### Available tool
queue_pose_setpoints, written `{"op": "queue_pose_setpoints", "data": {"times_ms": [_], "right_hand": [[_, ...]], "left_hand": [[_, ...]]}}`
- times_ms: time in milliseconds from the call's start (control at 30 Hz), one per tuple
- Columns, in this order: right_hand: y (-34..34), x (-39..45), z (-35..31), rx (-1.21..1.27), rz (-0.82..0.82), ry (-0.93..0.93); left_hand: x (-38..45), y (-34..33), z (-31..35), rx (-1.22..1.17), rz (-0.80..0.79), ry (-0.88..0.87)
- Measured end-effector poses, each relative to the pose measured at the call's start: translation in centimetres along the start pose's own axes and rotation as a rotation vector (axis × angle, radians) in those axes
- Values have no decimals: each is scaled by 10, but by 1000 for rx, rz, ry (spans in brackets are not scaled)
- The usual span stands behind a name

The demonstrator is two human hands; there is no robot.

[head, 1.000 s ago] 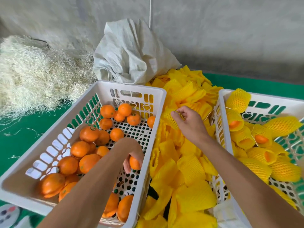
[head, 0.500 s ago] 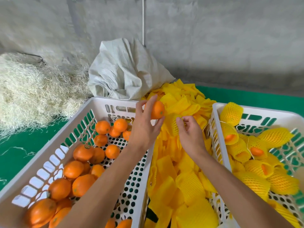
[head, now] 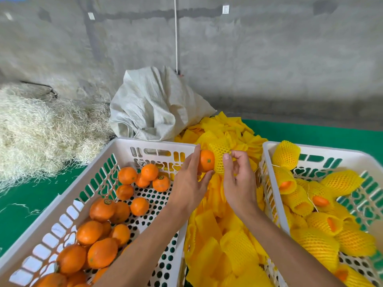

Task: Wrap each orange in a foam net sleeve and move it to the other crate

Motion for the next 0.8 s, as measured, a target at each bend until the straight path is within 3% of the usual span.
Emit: {"op": "queue_pose_setpoints", "data": {"times_ms": [367,500,800], "right_hand": [[7,15,12,30,-181,-50],[4,14,6,-146,-207,42],[19,24,1,-423,-246,-24]], "left_hand": [[-4,-1,1,-14,-61,10],[-5,0,4,-119,-46,66],[-3,-1,1,-192,-49,18]]}}
Point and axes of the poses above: each hand's wrist, its own x-axis towards the middle knuckle, its own y-axis out of the back of the hand, z = x × y, the point moved 3 cm from there along x, towards the middle knuckle
